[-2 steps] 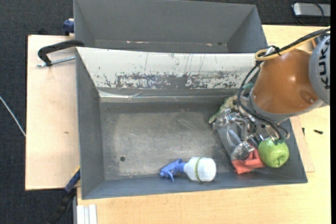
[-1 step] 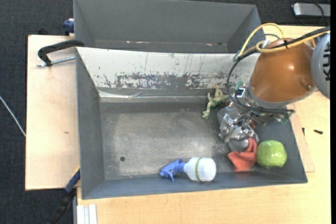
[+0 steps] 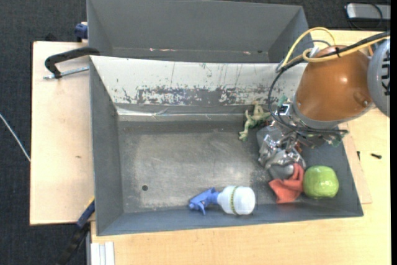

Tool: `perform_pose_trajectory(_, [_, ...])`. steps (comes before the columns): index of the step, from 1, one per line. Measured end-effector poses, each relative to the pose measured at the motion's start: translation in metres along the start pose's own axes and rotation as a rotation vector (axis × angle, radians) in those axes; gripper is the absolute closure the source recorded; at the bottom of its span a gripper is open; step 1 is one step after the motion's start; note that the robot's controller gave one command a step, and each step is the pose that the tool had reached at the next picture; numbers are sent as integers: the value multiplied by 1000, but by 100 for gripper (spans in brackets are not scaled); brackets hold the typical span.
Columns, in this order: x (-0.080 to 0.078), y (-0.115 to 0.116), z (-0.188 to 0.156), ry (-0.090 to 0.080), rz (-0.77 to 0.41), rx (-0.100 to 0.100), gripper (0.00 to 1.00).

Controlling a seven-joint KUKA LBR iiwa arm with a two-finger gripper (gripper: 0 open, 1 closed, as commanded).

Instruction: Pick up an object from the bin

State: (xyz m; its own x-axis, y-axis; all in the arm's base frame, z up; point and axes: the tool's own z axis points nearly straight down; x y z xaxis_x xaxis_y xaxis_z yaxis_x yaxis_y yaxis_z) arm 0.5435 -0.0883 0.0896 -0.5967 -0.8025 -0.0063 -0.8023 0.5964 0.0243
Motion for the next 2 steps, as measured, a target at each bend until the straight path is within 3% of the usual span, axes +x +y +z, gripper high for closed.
perform_pose_trajectory(1, [11, -2, -47, 3, -2, 15, 100])
perform_pose_trajectory(2, [-3, 12, -124, 2, -38, 27, 0])
